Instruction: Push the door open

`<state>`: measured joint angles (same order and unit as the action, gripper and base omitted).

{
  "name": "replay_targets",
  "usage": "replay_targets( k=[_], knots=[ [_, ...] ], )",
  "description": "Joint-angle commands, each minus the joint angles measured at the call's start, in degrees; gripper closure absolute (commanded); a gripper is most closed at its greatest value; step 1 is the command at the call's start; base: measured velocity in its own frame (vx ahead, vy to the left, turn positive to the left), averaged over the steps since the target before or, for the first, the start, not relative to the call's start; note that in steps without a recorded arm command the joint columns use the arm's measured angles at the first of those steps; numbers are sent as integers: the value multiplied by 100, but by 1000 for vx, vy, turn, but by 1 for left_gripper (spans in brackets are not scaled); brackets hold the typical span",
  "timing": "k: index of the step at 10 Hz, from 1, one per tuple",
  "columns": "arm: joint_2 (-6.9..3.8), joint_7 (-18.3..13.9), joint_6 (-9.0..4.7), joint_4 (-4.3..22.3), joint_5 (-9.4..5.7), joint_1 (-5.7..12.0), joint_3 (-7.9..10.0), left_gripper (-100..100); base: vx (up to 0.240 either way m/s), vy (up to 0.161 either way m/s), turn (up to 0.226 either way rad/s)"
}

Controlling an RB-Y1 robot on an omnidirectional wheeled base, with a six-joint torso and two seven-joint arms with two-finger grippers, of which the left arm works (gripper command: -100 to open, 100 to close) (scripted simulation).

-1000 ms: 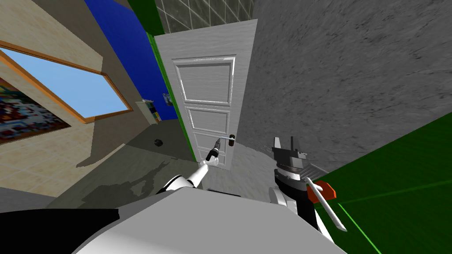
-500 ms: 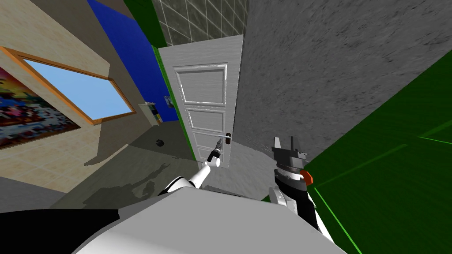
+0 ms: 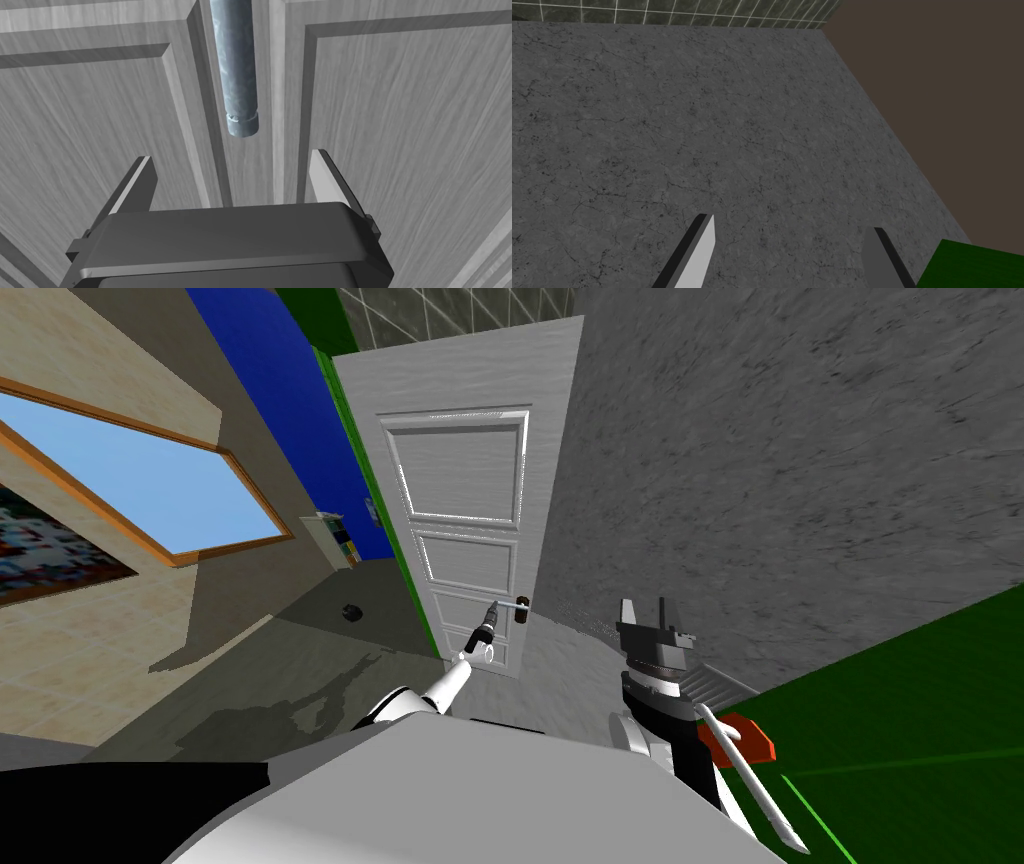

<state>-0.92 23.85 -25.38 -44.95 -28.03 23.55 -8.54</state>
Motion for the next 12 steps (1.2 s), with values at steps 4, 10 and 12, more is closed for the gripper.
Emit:
replay_targets(
  k=[4, 10, 12],
  knots=[
    [268, 24, -87, 95, 2, 42, 37, -100, 171, -106, -18],
    [263, 20, -45, -7, 3, -19, 33, 100, 17, -21, -6],
    [263, 20, -45, -7, 3, -19, 33, 100, 0, 0, 0]
  ],
)
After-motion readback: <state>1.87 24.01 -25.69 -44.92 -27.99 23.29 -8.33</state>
